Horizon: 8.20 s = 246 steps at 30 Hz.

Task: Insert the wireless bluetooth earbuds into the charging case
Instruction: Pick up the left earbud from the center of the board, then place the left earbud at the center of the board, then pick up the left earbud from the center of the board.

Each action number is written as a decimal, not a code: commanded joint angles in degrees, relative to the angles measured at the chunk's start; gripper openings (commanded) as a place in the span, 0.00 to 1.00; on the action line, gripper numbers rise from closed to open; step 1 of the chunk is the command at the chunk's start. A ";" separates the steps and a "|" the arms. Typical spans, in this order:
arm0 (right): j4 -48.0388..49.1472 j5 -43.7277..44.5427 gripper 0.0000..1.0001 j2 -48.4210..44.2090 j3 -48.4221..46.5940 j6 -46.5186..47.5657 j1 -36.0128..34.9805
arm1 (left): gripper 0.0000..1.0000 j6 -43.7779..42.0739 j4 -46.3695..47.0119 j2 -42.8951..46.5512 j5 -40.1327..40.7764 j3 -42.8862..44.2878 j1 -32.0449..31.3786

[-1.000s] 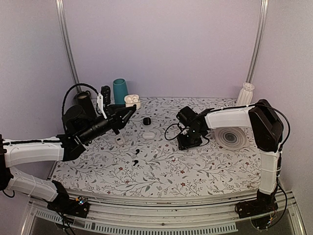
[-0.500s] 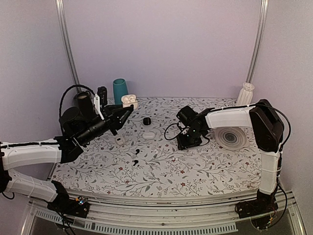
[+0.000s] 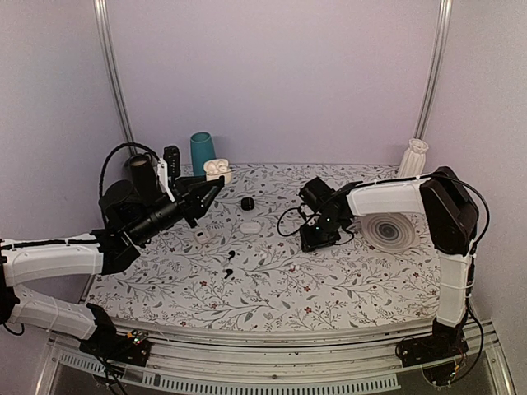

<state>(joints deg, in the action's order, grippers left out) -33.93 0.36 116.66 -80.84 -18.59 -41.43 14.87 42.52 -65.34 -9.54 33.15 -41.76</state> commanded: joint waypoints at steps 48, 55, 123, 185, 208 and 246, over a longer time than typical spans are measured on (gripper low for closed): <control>-3.31 0.42 0.24 4.51 -4.25 2.42 -1.55 | 0.00 0.75 2.30 -0.12 -0.03 -0.89 0.36; -3.03 -0.34 0.24 5.14 -4.68 0.80 -1.59 | 0.00 0.54 2.30 -0.22 -0.13 -0.79 0.36; 34.13 -10.94 0.14 -26.86 37.87 -38.58 7.95 | 0.00 -3.98 9.53 -6.89 3.04 -1.80 -3.13; 14.73 -4.59 0.58 -26.08 31.16 4.74 7.53 | 0.00 -4.52 12.44 -4.62 1.34 -1.97 -3.01; 9.25 -1.06 0.36 -17.68 25.41 14.90 4.19 | 0.00 -4.85 9.34 -4.88 0.58 0.06 -2.91; 5.05 0.08 0.26 -14.43 21.90 13.84 3.37 | 0.00 -4.24 8.81 -5.32 0.40 0.52 -2.96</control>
<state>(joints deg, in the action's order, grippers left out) -28.05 -0.08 101.30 -57.76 -4.10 -37.63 10.55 51.27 -70.89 -8.60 32.64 -44.27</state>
